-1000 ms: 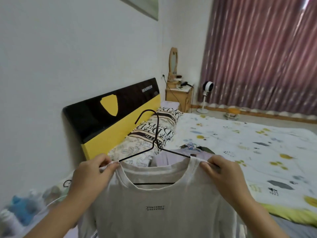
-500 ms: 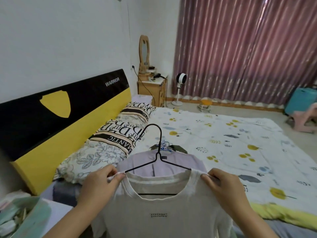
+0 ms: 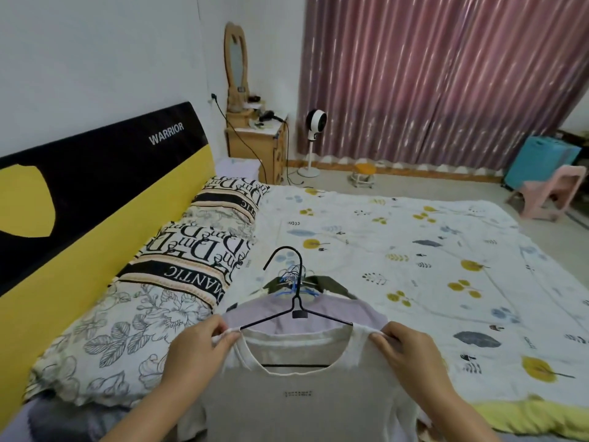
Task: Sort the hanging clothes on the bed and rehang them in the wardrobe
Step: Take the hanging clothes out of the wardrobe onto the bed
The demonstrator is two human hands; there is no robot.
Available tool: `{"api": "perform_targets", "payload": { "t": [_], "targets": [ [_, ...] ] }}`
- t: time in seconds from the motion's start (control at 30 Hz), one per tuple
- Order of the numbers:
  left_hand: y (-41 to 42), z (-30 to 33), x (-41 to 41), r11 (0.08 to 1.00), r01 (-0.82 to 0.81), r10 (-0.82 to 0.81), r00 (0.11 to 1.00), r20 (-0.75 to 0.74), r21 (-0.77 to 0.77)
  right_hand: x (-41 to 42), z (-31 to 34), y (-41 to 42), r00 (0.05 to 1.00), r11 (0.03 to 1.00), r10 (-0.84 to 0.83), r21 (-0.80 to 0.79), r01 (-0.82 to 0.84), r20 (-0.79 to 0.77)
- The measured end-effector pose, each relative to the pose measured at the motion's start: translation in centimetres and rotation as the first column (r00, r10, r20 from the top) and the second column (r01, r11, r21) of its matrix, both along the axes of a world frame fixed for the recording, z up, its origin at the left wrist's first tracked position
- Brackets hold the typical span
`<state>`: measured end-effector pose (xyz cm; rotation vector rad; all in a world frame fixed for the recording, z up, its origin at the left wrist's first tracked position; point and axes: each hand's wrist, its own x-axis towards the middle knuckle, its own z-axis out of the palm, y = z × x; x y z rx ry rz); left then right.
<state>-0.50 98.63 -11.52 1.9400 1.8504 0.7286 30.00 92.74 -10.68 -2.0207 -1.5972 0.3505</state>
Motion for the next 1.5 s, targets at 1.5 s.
{"api": "perform_targets", "payload": {
  "t": [1.5],
  "targets": [
    [29.7,-29.4,8.3,0.861,-0.055,-0.231,0.844,-0.485,-0.505,2.5,-29.0,35.5,0.952,0.871,0.212,-0.484,-0.081,0.221]
  ]
}}
